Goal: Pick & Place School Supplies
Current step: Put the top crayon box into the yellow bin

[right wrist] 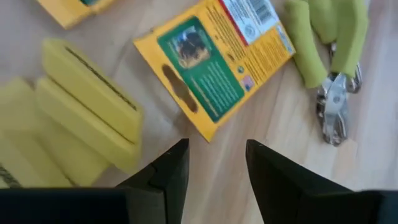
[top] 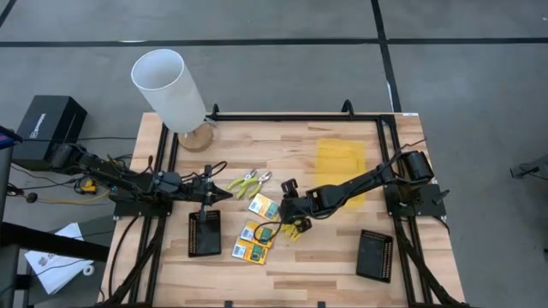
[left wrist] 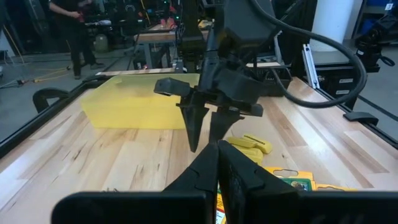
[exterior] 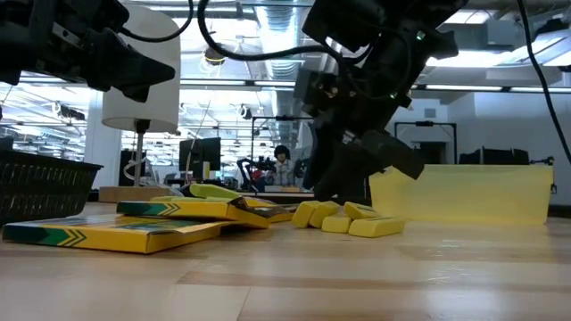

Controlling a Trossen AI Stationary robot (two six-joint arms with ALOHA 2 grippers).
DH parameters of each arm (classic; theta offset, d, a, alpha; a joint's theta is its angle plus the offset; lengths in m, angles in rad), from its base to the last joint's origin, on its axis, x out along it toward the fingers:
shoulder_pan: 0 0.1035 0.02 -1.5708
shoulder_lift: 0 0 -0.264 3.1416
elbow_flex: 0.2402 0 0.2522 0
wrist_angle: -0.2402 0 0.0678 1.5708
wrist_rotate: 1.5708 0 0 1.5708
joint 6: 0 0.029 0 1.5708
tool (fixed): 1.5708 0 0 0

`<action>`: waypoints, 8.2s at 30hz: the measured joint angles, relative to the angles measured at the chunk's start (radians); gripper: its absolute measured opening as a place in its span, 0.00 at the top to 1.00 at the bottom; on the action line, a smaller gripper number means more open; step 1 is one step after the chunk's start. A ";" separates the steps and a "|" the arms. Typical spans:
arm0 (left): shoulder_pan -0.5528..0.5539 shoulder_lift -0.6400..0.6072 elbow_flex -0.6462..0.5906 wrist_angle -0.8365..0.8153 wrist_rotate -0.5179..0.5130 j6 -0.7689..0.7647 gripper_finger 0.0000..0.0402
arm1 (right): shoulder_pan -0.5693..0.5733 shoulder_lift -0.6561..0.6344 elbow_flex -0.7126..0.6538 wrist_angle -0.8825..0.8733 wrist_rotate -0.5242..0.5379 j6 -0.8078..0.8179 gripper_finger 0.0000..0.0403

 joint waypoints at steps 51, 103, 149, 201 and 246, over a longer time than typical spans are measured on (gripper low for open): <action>-0.023 0.000 0.000 0.000 0.000 0.004 1.00 | -0.006 -0.075 0.212 -0.266 0.053 -0.109 1.00; -0.023 0.005 -0.002 0.012 -0.003 -0.007 0.99 | -0.160 -0.616 -0.267 -0.718 0.346 0.474 0.61; -0.023 0.005 -0.002 0.017 0.035 -0.008 0.99 | 0.105 0.015 0.011 0.218 -0.314 0.099 0.62; -0.024 0.005 -0.002 0.016 0.044 -0.008 0.99 | 0.037 0.189 0.040 0.415 -0.234 0.073 0.99; -0.024 0.005 -0.002 0.033 0.021 -0.026 0.99 | 0.017 0.080 0.381 0.315 -0.442 -0.072 1.00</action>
